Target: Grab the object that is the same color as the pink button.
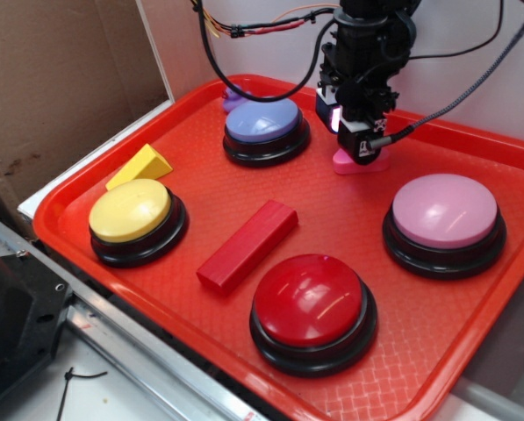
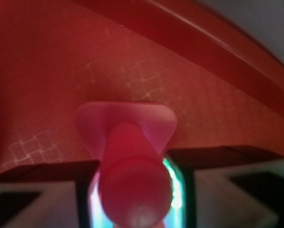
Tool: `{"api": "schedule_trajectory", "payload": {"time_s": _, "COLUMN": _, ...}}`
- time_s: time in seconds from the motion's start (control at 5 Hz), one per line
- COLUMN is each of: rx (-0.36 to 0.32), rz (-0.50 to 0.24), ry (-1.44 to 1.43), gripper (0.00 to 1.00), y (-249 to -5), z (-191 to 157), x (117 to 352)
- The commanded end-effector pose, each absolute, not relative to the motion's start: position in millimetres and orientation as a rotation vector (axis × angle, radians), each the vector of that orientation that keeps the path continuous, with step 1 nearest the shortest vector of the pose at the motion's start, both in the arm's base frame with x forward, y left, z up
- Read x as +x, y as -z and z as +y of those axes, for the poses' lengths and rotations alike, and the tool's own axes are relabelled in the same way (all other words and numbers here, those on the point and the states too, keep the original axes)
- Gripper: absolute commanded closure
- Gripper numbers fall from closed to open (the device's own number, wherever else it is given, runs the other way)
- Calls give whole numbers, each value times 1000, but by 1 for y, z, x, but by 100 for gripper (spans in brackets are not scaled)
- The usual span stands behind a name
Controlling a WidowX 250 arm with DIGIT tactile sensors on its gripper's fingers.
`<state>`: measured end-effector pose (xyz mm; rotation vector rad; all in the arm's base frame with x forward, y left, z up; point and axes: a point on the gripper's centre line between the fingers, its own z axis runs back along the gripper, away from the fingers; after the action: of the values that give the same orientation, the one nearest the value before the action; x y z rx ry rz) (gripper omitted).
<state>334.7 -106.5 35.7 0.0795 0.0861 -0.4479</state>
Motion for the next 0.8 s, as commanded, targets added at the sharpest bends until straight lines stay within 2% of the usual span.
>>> {"api": "schedule_trajectory", "payload": {"time_s": 0.0, "rx": 70, "rz": -44, "ry": 342, "gripper": 100, "y": -94, "z": -92, "x": 326}}
{"api": "schedule_trajectory", "payload": {"time_s": 0.2, "rx": 11, "rz": -101, "ry": 91, "gripper": 100, "y": -142, "z": -60, "x": 278}}
{"api": "schedule_trajectory", "payload": {"time_s": 0.4, "rx": -105, "rz": -147, "ry": -164, "gripper": 100, "y": -187, "z": -45, "x": 219}}
{"api": "schedule_trajectory", "payload": {"time_s": 0.6, "rx": -37, "rz": -164, "ry": -259, "gripper": 100, "y": -237, "z": -43, "x": 186}}
